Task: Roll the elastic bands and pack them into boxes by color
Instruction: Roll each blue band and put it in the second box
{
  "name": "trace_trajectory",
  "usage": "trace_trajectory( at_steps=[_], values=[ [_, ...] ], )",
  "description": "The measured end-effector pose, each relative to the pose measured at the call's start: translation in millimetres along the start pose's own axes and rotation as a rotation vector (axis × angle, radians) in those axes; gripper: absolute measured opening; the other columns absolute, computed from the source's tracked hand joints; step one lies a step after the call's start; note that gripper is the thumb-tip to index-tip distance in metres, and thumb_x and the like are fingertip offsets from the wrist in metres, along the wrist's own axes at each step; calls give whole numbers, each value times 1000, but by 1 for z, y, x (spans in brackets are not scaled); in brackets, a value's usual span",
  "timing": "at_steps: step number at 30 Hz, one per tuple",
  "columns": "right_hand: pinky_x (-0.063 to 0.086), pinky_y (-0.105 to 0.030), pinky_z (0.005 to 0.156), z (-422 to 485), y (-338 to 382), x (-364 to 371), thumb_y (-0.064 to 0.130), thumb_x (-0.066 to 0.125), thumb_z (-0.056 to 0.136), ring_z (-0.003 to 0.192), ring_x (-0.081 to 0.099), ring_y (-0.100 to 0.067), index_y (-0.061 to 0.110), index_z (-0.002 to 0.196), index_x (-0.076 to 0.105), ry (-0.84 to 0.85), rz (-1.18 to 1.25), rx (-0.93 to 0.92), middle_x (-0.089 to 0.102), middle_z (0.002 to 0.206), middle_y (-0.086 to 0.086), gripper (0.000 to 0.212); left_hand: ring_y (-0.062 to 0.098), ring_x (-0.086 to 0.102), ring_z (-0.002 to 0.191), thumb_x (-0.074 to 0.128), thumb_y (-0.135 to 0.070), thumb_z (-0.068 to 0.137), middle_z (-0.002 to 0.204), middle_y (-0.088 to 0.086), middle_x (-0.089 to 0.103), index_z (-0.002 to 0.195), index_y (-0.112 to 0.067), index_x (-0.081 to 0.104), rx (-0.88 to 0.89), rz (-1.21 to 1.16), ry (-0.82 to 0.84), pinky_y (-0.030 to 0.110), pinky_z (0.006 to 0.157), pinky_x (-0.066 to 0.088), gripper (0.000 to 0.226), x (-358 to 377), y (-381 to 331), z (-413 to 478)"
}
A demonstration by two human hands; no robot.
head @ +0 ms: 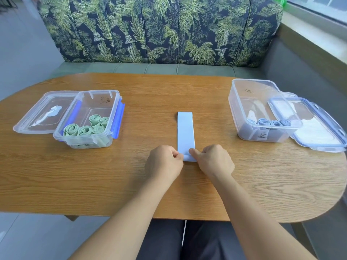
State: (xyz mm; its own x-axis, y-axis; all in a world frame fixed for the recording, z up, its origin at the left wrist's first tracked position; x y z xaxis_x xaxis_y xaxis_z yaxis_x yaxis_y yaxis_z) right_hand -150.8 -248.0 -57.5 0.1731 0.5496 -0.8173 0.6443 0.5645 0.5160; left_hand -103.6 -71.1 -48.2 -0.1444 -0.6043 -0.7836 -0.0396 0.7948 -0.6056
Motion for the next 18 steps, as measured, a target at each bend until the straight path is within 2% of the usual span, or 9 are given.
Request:
trace_trajectory(
  at_steps=[3, 5, 9, 14, 18],
  values=[
    [32, -24, 53, -1, -2, 0, 53, 58, 87, 59, 54, -21, 13, 60, 54, 18, 22, -12, 58, 62, 1, 48, 16, 65, 86, 64, -34, 85, 90, -10, 69, 88, -25, 69, -9, -8, -7, 29, 71, 53, 11, -2, -1, 4],
    [41, -26, 58, -1, -7, 2, 52, 56, 89, 67, 61, -23, 10, 69, 63, 45, 107, -7, 66, 69, 0, 46, 16, 64, 86, 63, -33, 84, 91, -10, 69, 88, -26, 68, 1, 6, -3, 28, 69, 53, 9, -2, -4, 7],
    [54, -34, 70, -6, -15, 6, 48, 63, 85, 75, 67, -20, 20, 76, 69, 53, 253, -31, 70, 74, 2, 31, 15, 64, 82, 64, -30, 83, 87, -10, 68, 80, -25, 67, -12, 38, 22, 25, 65, 48, 7, -2, -8, 13],
    [48, -30, 66, -9, -12, 6, 43, 67, 85, 78, 64, -18, 26, 79, 70, 45, 230, -49, 69, 78, 4, 19, 17, 64, 83, 66, -33, 84, 86, -9, 69, 79, -25, 68, -34, 22, 31, 26, 66, 48, 10, -2, -6, 18],
    [53, -31, 68, -7, -13, 6, 43, 68, 84, 77, 66, -16, 26, 78, 71, 48, 244, -40, 70, 76, 5, 19, 16, 65, 86, 66, -31, 87, 93, -6, 71, 90, -23, 71, -13, -65, -32, 27, 71, 51, 10, 0, -3, 10]
  ],
)
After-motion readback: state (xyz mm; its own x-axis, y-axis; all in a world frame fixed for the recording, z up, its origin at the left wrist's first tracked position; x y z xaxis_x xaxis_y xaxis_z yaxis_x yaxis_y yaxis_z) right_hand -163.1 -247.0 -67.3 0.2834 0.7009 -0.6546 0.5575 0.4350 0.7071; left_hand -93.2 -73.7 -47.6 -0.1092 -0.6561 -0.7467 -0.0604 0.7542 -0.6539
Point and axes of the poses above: each hand's wrist, its own z-axis towards the middle knuckle, its own x-axis out of the palm, y = z × x, the point moved 9 cm from there along z, towards the middle knuckle
